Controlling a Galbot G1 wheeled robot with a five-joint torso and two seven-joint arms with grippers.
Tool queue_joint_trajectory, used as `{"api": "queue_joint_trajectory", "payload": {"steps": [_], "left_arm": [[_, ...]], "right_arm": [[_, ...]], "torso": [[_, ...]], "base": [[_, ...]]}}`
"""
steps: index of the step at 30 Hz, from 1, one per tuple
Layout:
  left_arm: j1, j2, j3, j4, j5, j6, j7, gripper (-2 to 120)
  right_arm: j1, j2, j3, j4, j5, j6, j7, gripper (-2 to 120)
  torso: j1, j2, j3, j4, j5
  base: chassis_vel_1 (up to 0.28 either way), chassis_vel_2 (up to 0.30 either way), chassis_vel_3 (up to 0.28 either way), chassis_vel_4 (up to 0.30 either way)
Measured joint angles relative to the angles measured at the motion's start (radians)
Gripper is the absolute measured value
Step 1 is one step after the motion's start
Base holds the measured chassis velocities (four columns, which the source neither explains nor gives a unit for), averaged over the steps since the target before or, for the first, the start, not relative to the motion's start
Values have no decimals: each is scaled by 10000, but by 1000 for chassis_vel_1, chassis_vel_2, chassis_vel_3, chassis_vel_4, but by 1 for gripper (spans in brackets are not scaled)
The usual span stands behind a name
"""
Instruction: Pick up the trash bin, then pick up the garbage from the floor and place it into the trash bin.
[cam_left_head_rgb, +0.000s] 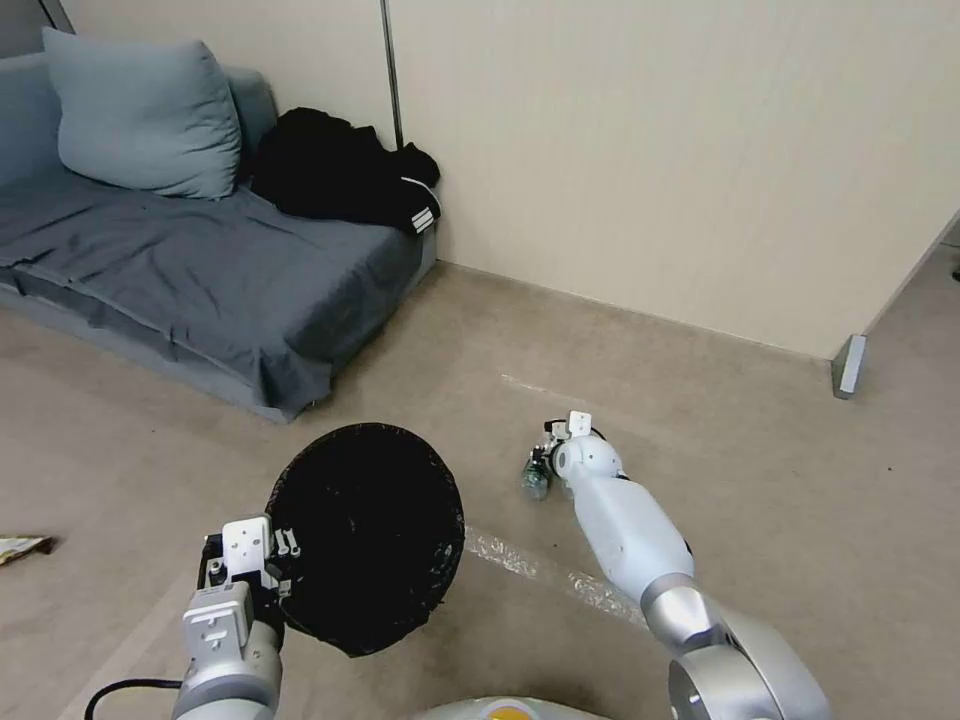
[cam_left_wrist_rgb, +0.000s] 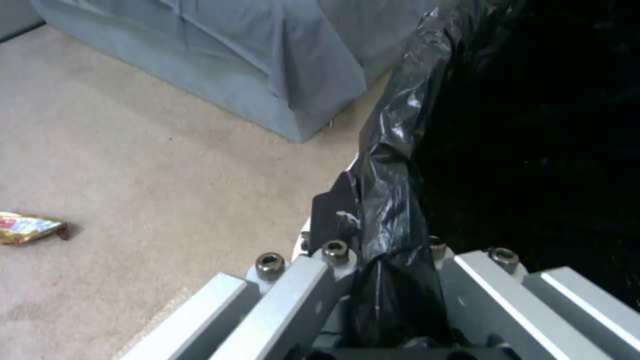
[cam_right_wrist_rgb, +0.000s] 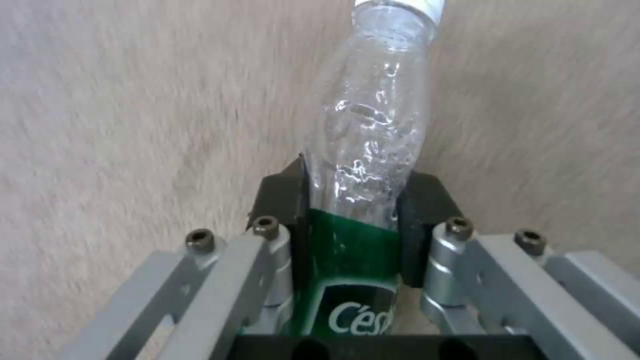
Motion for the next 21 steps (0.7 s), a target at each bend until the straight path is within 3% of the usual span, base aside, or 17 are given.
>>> {"api": "queue_joint_trajectory", "payload": {"steps": [3,4,7,8,11,13,14,15,17,19,20,21], "left_arm": [[-87,0,-79,161,-174,58,2,1],[-87,0,-79,161,-174,58,2,1],[-177,0,-130,348,-304,92,13,1],[-177,0,-130,348,-304,92,13,1],[-224,0,-132,459,-333,93,33,1],[-244,0,-131,489,-336,94,38,1],[-268,0,-126,531,-339,93,48,1],[-276,0,-116,553,-346,94,54,1],[-280,2,-107,566,-356,95,60,1],[-276,40,-68,597,-382,102,71,1],[-276,40,-68,597,-382,102,71,1],[-274,81,-47,607,-388,113,71,1]], "right_arm": [[-412,-465,-149,1563,520,-192,336,22],[-412,-465,-149,1563,520,-192,336,22],[-983,-1039,-318,3874,1293,-588,851,22],[-983,-1039,-318,3874,1293,-588,851,22],[-1649,-1541,-348,6500,1831,-826,1103,22],[-1824,-1659,-352,7129,1952,-877,1125,22],[-2104,-1859,-366,8302,2134,-913,1138,22],[-2285,-1981,-385,9207,2270,-907,1117,22],[-2410,-2059,-400,9787,2364,-889,1063,22],[-2843,-2311,-476,11493,2632,-505,506,22],[-2843,-2311,-476,11493,2632,-505,506,22],[-3059,-2452,-552,12242,2687,-122,64,22]], "torso": [[0,0,0,-2,0],[0,0,0,-2,0],[0,0,0,-3,3],[0,0,0,-3,3],[0,1,0,-1,-1],[0,0,0,-2,2],[0,0,0,-3,3],[1,0,-1,-3,0],[0,1,-1,-2,-5],[0,1,-1,0,1],[0,1,-1,0,1],[-1,1,-1,-1,0]], "base": [[0,0,0,0],[0,0,0,0],[0,0,0,0],[0,0,0,0],[0,0,0,0],[0,0,0,0],[0,0,0,0],[0,0,0,0],[0,0,0,0],[0,0,0,0],[0,0,0,0],[0,0,0,0]]}}
